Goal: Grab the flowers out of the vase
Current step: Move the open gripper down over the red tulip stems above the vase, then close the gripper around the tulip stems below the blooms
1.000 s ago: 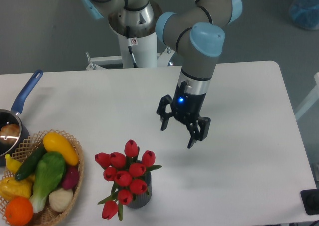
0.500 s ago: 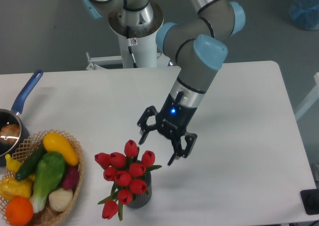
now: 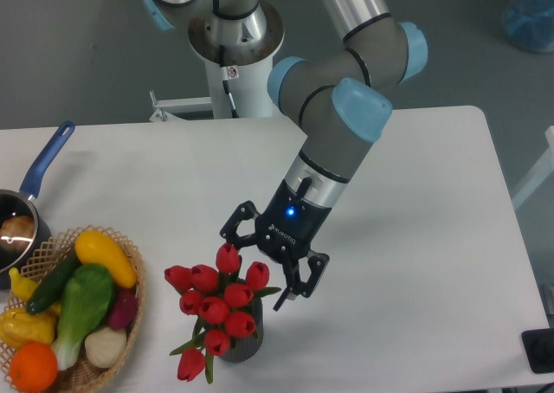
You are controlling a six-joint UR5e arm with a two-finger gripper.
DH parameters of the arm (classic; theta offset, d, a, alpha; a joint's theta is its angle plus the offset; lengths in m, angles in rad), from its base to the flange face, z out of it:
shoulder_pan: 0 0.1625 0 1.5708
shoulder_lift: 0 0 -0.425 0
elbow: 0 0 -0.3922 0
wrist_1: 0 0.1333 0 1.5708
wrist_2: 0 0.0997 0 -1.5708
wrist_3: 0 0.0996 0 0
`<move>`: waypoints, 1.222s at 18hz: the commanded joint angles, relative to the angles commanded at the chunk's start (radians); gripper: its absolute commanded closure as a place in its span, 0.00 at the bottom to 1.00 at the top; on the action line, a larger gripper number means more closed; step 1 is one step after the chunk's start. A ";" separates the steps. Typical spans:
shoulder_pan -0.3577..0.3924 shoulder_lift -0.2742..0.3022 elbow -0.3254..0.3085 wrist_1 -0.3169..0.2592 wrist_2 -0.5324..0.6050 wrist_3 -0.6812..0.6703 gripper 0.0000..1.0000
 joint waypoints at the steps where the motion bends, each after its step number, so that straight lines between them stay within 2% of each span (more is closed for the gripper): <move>1: 0.000 -0.008 0.000 0.017 -0.020 0.002 0.00; 4: 0.000 -0.018 0.002 0.029 -0.028 0.008 0.00; 5: 0.000 -0.018 0.002 0.029 -0.034 0.008 0.08; 6: 0.000 -0.018 0.002 0.029 -0.045 0.008 0.21; 8: 0.003 -0.017 0.000 0.029 -0.051 0.008 0.64; 10: 0.003 -0.015 -0.005 0.029 -0.051 0.008 0.98; 13: 0.008 -0.012 -0.005 0.031 -0.054 0.009 1.00; 19: 0.051 -0.003 -0.005 0.031 -0.164 0.011 1.00; 22: 0.060 0.006 -0.003 0.031 -0.183 0.009 1.00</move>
